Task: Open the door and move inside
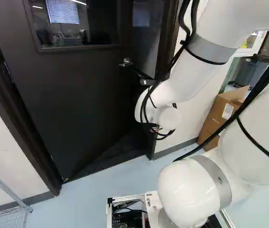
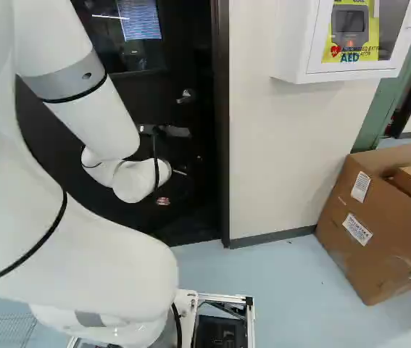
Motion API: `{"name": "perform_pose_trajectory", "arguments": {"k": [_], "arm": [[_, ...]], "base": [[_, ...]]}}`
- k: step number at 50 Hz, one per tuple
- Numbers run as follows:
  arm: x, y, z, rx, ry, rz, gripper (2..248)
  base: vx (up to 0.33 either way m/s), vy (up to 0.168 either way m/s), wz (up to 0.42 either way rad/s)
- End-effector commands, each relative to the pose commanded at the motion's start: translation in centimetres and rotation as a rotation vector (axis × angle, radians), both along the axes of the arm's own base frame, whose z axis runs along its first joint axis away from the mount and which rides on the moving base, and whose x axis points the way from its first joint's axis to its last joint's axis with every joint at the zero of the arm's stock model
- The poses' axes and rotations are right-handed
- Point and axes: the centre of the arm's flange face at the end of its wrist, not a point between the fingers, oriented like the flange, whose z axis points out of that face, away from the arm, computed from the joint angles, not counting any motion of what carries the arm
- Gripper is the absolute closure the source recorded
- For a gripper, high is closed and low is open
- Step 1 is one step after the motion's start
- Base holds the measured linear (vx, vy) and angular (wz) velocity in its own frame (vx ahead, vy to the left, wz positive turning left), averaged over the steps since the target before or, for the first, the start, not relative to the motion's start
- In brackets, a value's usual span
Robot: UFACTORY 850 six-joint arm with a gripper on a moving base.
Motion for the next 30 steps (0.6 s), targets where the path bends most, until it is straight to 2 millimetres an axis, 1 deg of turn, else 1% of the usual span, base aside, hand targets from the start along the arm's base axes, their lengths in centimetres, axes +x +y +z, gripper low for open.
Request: {"name": "perform_pose_trajectory", "arguments": {"k": [26,30], "arm": [[-0.01,0.0,0.0,0.0,0.0,0.0,3],[-0.01,0.0,0.0,0.0,0.0,0.0,3]], "base": [[0.0,0.0,0.0],[0.0,0.006,0.143]]}}
